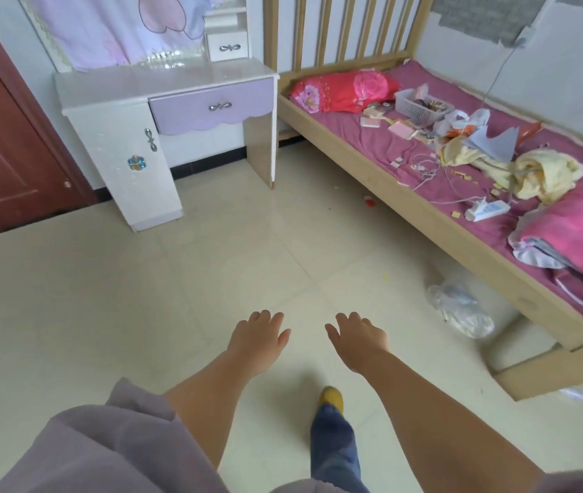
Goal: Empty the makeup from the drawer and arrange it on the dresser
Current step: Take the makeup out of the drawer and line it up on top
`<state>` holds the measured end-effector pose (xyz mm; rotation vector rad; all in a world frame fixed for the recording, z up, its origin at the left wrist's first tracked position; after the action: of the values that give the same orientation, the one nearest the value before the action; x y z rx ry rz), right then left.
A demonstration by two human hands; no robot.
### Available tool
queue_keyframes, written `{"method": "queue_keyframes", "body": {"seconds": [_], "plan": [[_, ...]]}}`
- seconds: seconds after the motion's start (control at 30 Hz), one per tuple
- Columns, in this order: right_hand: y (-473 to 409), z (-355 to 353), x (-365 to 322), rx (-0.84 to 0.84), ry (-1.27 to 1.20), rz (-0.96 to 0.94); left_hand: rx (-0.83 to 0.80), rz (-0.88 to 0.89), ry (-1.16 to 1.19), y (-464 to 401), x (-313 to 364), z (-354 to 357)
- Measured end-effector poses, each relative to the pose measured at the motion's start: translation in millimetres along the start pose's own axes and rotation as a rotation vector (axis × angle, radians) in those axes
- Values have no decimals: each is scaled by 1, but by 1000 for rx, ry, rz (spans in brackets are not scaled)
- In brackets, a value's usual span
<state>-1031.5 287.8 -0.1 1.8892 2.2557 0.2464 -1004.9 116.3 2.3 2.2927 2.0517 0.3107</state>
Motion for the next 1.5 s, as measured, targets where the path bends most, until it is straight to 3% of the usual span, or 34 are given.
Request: {"method": "queue_keyframes", "body": {"seconds": [0.4,0.63,0.93,1.23,1.5], "plan": [[-323,-81,22,-25,110,-236,90,-280,93,-278,-66,-62],[-496,-114,-50,0,140,-402,103,-421,95,-406,-169,-79],[-720,-187,-132,21,82,-406,105,-474,151,-601,-318,-150],[-933,-213,-189,-13,87,-457,78,-572,181,-771,-436,-165],[-1083,-201,-263,-223,-53,-448,75,-796,459,-892,-524,-156]]}}
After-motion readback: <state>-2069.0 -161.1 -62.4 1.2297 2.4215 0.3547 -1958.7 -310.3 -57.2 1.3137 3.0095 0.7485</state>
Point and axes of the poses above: each hand's wrist, its own y-axis away from the middle knuckle, its own z-axis out of the palm, x = y × z, the point moved 9 cm from there along -y, towards the middle knuckle, and after that the axes turned 7 degrees about x, right-handed, at the moved point
